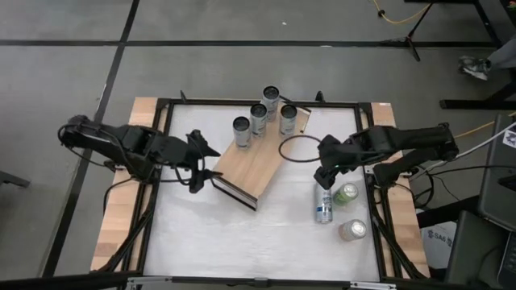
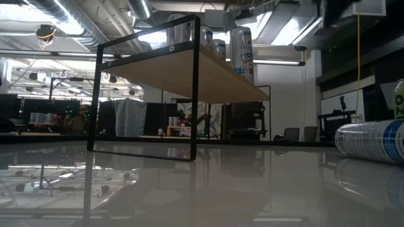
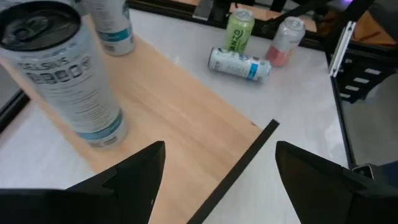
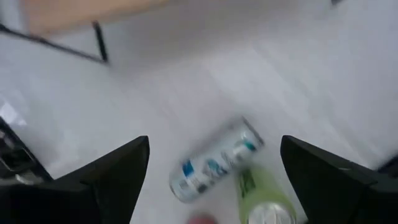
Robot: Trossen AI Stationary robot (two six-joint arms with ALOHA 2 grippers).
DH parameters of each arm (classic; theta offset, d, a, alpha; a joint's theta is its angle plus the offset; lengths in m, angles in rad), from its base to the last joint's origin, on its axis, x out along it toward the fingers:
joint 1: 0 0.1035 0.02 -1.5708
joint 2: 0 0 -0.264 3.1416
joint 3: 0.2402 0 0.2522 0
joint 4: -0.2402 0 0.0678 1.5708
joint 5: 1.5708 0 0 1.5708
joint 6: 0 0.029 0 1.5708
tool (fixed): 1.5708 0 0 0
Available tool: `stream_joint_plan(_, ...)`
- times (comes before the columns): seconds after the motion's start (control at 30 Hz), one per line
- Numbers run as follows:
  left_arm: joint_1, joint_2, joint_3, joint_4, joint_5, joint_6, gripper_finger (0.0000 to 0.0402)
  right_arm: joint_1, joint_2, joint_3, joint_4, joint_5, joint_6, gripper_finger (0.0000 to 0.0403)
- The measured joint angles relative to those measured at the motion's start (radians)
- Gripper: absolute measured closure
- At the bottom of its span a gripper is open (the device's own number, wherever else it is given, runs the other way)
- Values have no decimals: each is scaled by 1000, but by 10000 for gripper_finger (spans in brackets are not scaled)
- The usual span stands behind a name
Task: Place canned beverage on shelf
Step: Put the white soda can on the shelf
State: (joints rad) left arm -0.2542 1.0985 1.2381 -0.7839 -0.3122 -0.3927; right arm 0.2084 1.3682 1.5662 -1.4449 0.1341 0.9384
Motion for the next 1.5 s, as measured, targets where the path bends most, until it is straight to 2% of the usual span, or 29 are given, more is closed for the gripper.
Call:
stream_joint_plan(0.13,-15,1,-42,79,-1,-1,102,-40,0,-130,2,-103,0,49)
stream_joint_plan(0.37,-46,1,-50,102,-1,-1,102,-88,-5,-354,26,-139,-1,49)
stream_joint_plan(0.6,-55,1,-50,120,-20,-1,102,-87,-5,-533,252,-257,-25,49)
stream_joint_plan(0.8,-55,1,-50,125,-20,-1,102,-115,-6,-653,390,-303,-27,49)
stream_joint_plan(1.0,-55,1,-50,125,-20,-1,102,-170,-6,-739,467,-313,-30,49)
stream_joint_plan(1.2,-55,1,-50,125,-20,0,102,-211,-6,-798,596,-395,-58,49)
stream_joint_plan(1.5,-54,1,-50,124,-20,0,103,-209,-6,-810,703,-424,-52,49)
